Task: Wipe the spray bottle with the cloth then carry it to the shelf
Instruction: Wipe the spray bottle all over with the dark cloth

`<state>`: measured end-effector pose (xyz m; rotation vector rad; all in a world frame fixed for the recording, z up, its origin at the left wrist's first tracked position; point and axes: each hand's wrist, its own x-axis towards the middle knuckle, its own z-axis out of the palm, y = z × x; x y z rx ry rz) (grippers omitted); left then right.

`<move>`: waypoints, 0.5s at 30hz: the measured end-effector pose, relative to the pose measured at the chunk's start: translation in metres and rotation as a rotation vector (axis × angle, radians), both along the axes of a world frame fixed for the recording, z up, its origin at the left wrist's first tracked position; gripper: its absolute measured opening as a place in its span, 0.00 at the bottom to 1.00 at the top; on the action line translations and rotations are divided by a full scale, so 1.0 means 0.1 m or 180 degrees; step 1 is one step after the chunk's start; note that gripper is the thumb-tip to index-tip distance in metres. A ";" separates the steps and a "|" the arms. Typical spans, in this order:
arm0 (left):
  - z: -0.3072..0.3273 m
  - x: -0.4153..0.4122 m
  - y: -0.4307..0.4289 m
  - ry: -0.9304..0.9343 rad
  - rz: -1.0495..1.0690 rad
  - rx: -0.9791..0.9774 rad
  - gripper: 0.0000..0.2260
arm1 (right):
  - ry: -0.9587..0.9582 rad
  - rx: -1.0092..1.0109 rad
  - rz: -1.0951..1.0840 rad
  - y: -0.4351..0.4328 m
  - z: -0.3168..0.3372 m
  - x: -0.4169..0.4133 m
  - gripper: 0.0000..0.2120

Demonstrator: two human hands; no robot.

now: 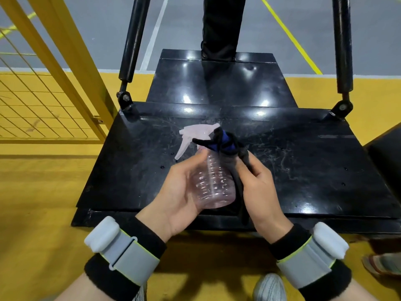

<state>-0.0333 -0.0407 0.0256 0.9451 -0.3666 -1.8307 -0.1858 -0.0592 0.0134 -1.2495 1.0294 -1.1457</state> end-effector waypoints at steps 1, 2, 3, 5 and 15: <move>0.00 0.01 -0.01 0.0045 0.0052 0.0028 0.12 | 0.0025 -0.0098 0.0054 0.02 0.01 0.01 0.13; 0.01 0.02 -0.03 0.0146 0.0138 0.0097 0.13 | 0.0014 -0.0185 0.0109 0.04 0.04 0.01 0.13; 0.01 0.05 -0.04 0.0262 0.0240 0.0192 0.14 | 0.0056 -0.0298 0.0128 0.06 0.05 0.03 0.14; 0.01 0.11 -0.07 0.0373 0.0396 0.0371 0.18 | 0.0445 -0.0732 0.0102 0.11 0.05 0.05 0.17; -0.09 0.07 -0.01 0.0456 0.0497 0.0102 0.16 | 0.1734 -0.2337 0.0232 0.13 -0.07 0.00 0.32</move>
